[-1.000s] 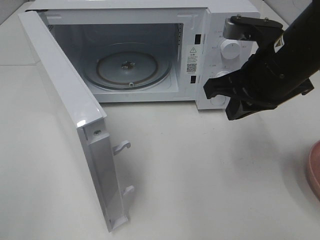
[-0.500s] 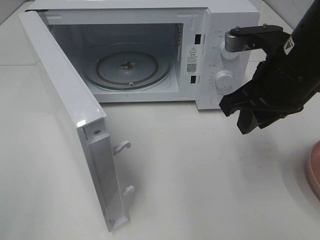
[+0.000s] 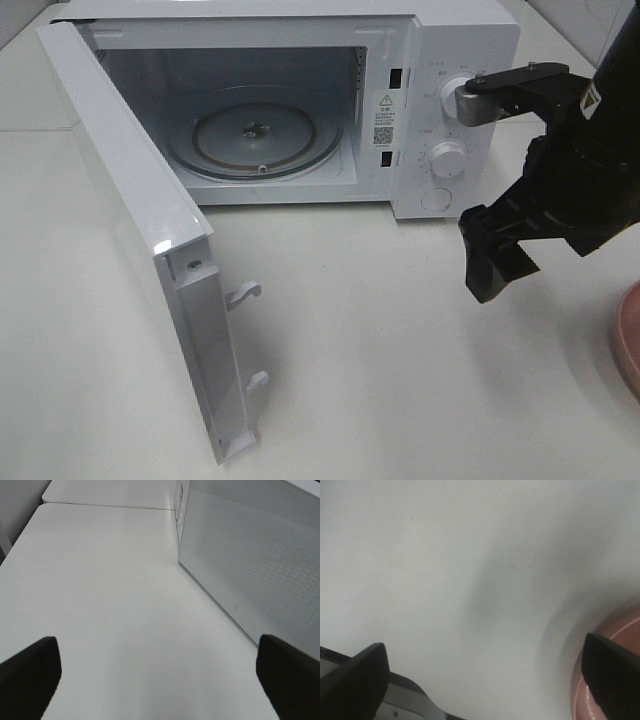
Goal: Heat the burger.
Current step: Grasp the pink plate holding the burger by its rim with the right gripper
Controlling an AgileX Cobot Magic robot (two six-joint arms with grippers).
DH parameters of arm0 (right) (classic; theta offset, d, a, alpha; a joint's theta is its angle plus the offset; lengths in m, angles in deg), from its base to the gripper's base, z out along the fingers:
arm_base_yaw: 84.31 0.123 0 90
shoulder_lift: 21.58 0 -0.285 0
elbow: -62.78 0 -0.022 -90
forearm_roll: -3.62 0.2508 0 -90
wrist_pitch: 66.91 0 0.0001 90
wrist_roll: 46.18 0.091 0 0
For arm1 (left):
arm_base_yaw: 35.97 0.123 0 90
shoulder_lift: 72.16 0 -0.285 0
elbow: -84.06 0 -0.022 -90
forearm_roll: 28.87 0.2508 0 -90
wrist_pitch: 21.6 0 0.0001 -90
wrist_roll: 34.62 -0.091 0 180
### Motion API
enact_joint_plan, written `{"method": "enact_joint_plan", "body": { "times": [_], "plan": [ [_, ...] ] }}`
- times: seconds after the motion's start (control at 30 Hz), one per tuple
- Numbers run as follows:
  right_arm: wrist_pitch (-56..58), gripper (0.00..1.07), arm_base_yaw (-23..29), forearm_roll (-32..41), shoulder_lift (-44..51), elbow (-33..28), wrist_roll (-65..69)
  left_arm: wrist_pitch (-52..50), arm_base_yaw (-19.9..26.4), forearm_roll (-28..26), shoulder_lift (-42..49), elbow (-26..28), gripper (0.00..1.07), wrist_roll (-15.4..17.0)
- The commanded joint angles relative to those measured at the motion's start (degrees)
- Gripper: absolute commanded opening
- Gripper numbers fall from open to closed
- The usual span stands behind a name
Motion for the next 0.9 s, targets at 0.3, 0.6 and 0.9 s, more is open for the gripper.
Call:
{"method": "enact_joint_plan", "body": {
  "times": [0.3,0.6,0.9],
  "plan": [
    [4.4,0.95,-6.2,-0.4,0.2,0.3,-0.5,-0.5,-0.2,-0.1,1.3,-0.1,0.98,0.0],
    [5.2,0.9,-12.7,-0.5,0.2,0.3,-0.3,-0.5,-0.2,-0.1,1.3,-0.1,0.98,0.0],
    [8.4,0.87,-17.5,-0.5,0.2,0.2,-0.1,-0.5,-0.2,-0.1,1.3,-0.1,0.98,0.0]
  ]
}}
